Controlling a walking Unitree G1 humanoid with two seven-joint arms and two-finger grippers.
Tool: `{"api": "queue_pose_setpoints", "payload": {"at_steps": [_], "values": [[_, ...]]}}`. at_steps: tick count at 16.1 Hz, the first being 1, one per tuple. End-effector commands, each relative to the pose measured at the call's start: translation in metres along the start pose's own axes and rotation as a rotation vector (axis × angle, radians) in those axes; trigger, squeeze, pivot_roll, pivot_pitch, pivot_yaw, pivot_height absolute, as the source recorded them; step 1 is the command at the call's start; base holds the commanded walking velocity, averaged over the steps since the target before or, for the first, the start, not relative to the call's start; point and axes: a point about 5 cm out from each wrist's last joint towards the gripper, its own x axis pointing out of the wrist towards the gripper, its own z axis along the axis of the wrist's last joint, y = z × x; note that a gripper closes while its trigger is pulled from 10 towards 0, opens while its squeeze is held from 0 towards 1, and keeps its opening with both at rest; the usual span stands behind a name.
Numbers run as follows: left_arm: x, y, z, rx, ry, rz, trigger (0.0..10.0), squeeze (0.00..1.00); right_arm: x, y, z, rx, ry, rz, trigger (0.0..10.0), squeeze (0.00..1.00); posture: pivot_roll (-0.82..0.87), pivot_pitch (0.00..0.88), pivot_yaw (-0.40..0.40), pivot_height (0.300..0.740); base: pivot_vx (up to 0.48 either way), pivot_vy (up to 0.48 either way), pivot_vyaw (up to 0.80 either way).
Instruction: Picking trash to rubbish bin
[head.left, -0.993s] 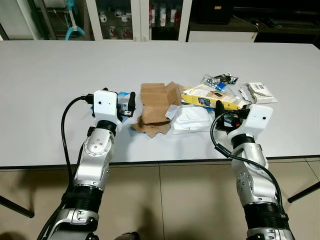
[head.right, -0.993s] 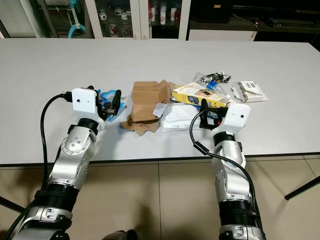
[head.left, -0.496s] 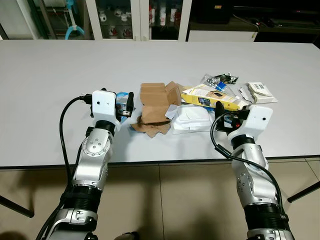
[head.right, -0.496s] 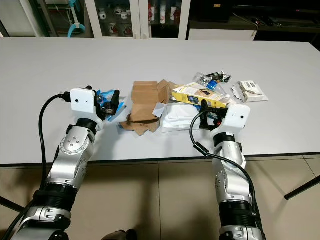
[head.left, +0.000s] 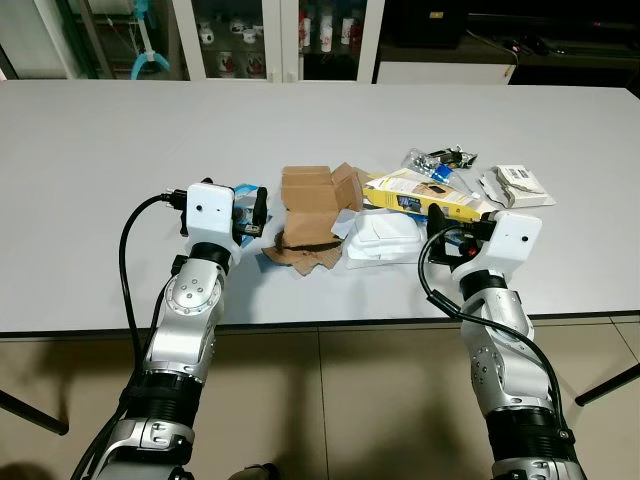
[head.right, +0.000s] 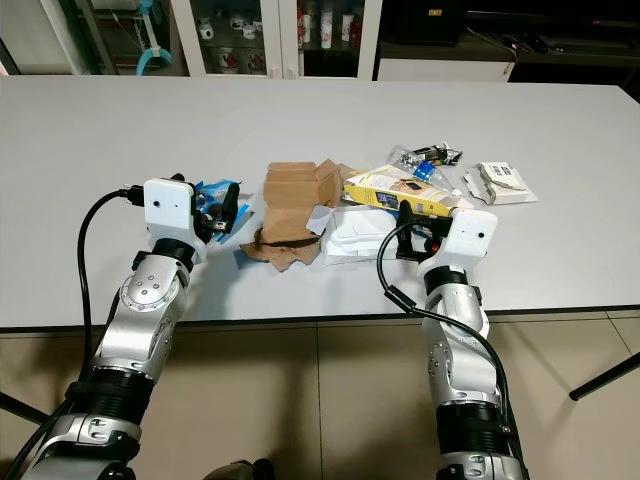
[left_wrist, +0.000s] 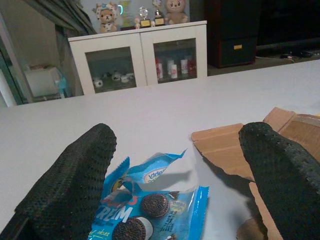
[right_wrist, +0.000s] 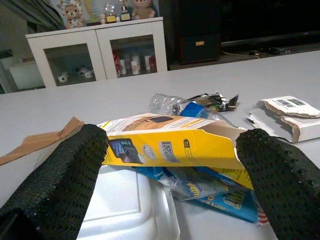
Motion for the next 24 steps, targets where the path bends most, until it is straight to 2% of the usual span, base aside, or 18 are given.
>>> {"api": "queue_pose_setpoints", "payload": {"at_steps": [1, 9, 19, 24], "values": [[-0.0007, -0.0024, -0.0029, 0.010, 0.019, -0.002, 10.0, 0.00, -0.0017, 0.0002, -0.0014, 0.001, 0.005, 0.010, 10.0, 0.00, 0.00, 0.045, -0.010, 0.740, 0.000, 0.000, 0.00], [-0.0012, 0.0020, -0.0043, 0.021, 0.024, 0.020, 10.0, 0.00, -0.0016, -0.0008, -0.0014, -0.001, 0.007, 0.006, 10.0, 0.00, 0.00, 0.063, -0.011, 0.740, 0.000, 0.000, 0.00], [-0.0011, -0.0003, -0.0028, 0.013, 0.017, 0.019, 10.0, 0.00, -0.0021, -0.0028, -0.0007, -0.004, 0.006, 0.000, 10.0, 0.00, 0.00, 0.068, -0.013, 0.740, 0.000, 0.000, 0.00], [-0.0016, -0.0002, -0.0031, 0.010, 0.017, 0.023, 10.0, 0.00, -0.0018, -0.0030, -0.0008, -0.005, 0.011, 0.003, 10.0, 0.00, 0.00, 0.073, -0.017, 0.740, -0.205, 0.000, 0.00]]}}
